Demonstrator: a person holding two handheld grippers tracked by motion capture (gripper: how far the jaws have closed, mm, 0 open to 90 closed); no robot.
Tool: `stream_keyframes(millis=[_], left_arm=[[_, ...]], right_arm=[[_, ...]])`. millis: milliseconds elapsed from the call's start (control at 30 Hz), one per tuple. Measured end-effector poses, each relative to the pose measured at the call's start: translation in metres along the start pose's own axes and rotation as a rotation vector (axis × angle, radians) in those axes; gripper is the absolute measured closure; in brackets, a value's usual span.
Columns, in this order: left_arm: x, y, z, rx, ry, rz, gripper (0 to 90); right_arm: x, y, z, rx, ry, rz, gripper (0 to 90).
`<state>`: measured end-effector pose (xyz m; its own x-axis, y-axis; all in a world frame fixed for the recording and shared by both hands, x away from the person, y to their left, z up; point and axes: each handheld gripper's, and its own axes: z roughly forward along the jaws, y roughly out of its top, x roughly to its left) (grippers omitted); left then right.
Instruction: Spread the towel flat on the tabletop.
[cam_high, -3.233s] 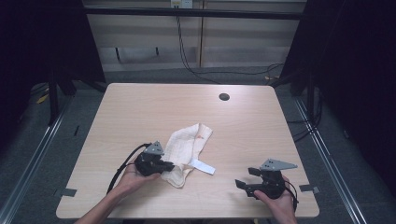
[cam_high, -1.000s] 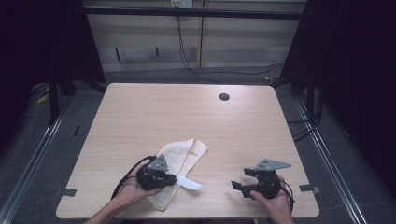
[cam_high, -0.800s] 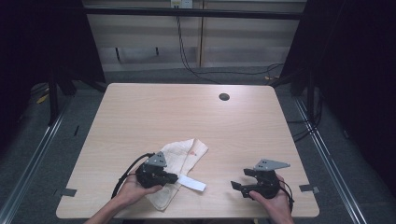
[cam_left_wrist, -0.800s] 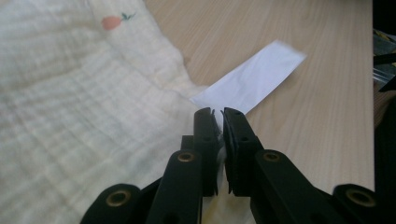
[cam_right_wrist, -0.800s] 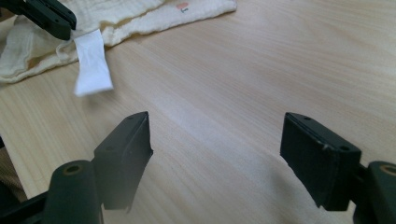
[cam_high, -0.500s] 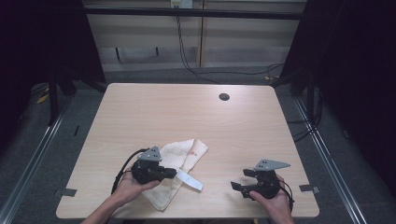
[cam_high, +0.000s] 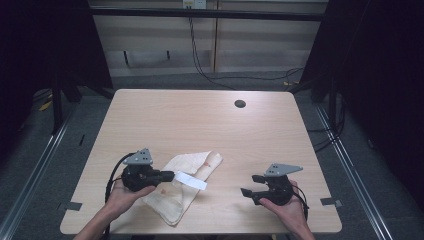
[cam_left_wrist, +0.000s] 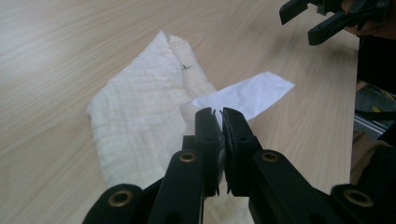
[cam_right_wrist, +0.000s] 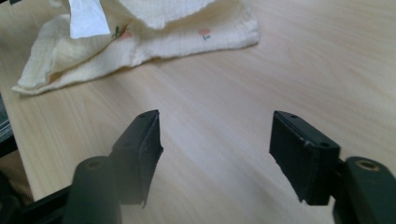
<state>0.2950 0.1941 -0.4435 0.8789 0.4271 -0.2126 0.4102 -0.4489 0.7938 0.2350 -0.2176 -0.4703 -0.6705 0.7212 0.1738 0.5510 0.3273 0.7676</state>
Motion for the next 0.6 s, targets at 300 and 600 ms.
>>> stream_keyframes(millis=[300,600], left_arm=[[0.009,-0.011,-0.006,-0.029,0.018,-0.010,85.6],[0.027,-0.022,-0.014,-0.050,0.095,-0.042,85.6]], right_arm=[[-0.009,0.017,0.028,0.003,0.025,-0.004,41.9],[-0.021,0.048,0.059,0.037,0.052,-0.039,47.8]])
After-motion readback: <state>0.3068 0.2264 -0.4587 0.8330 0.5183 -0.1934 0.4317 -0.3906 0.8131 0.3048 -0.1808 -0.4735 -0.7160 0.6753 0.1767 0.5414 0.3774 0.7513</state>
